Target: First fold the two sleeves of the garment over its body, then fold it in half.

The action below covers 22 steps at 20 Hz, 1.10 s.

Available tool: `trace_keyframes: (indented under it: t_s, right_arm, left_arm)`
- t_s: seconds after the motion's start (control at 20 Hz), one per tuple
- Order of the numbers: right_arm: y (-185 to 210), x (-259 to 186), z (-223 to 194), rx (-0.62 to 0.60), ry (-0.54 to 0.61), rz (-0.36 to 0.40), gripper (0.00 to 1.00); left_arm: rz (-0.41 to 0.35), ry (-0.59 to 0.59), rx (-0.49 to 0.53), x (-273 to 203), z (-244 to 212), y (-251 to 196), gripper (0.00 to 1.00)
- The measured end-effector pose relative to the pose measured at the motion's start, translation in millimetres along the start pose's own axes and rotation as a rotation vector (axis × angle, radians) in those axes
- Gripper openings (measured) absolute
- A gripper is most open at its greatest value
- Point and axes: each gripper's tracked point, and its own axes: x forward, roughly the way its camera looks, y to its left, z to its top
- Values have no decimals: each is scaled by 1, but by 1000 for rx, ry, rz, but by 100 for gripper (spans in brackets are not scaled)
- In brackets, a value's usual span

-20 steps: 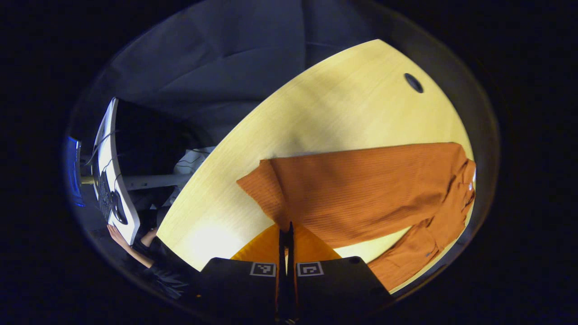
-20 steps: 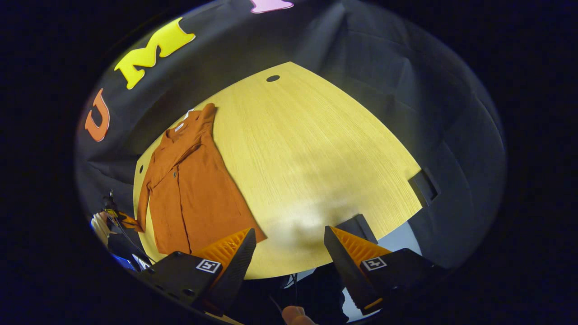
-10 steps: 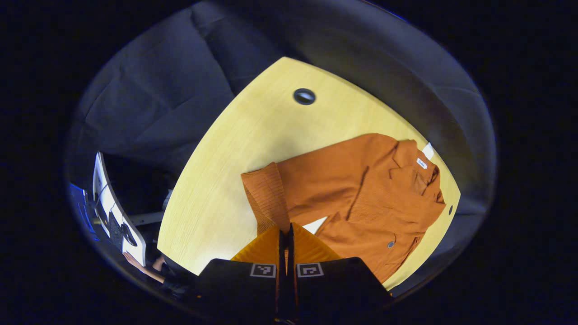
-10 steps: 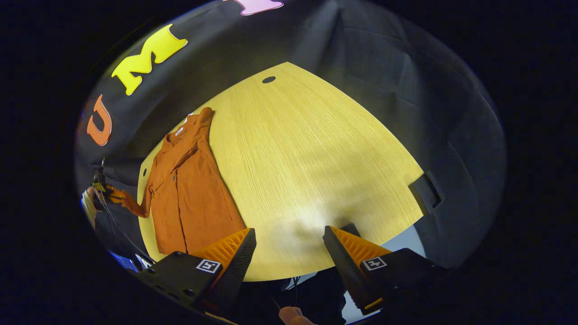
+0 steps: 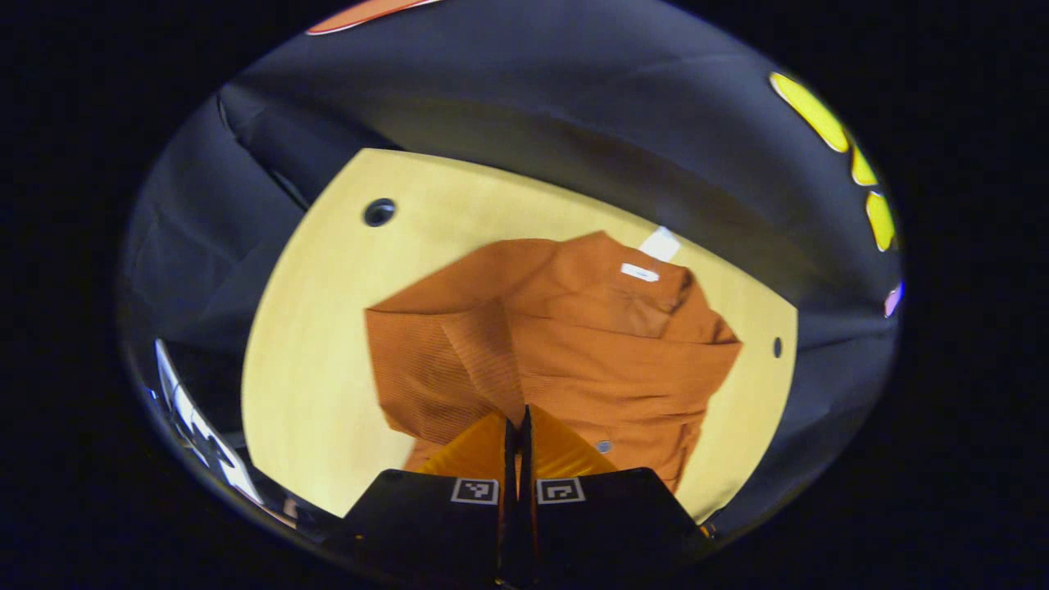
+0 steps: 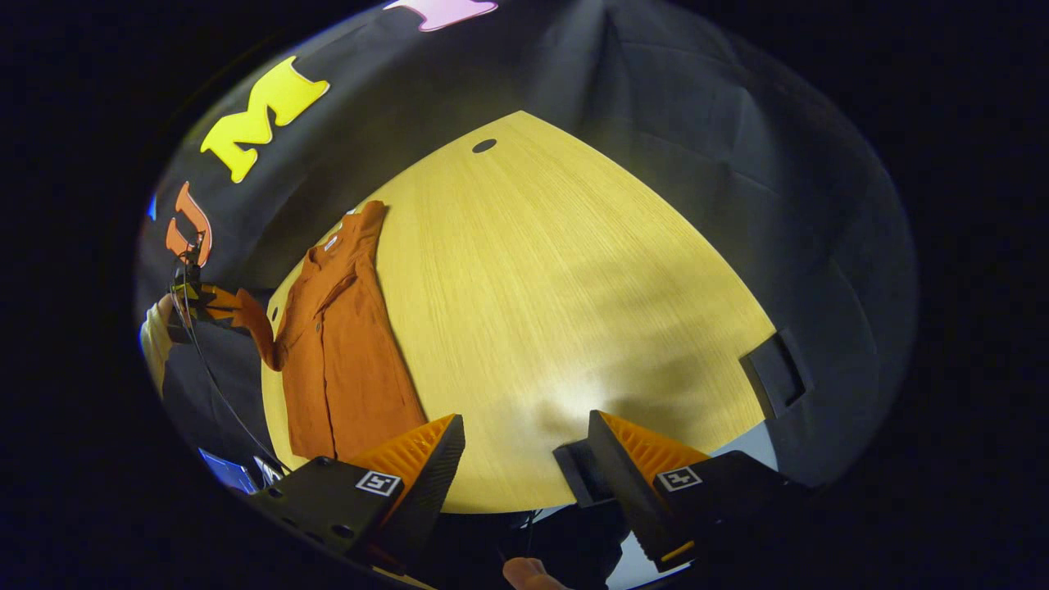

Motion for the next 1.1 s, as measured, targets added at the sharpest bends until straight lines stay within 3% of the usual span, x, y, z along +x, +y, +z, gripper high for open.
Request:
trace_keyframes:
  t_s: [0.05, 0.1, 0.25, 0.45, 0.7, 0.9, 0.95, 1.0, 1.05, 1.1]
  right_arm:
    - [-4, 2, 3, 10, -3, 4, 93]
    - [-8, 4, 6, 22, -3, 7, 96]
    - [-20, 13, 11, 41, 3, 9, 93]
    - [-35, 5, 13, 1, -2, 2, 97]
    - [-62, -5, 11, 75, -32, -52, 97]
    - [-74, -9, -5, 136, -34, -75, 97]
    - [-76, -9, -9, 143, -31, -82, 97]
    - [-76, -8, -12, 152, -27, -84, 97]
    - [-75, -7, -15, 159, -21, -82, 97]
    - [-72, -5, -16, 159, -15, -79, 96]
  left_arm:
    - [-14, -6, 19, 5, -1, -22, 3]
    - [-24, -7, 47, 11, -3, -43, 3]
    - [-31, 1, 157, 39, -12, -104, 3]
    - [-84, 55, 208, 78, -31, -175, 4]
    - [-61, 117, 240, 119, -42, -209, 10]
    - [-80, 114, 249, 120, -30, -218, 33]
    - [-77, 112, 246, 115, -25, -218, 26]
    - [-74, 114, 240, 109, -22, -218, 53]
    - [-74, 117, 232, 118, -47, -214, 60]
    - [-89, 119, 216, 111, -34, -218, 67]
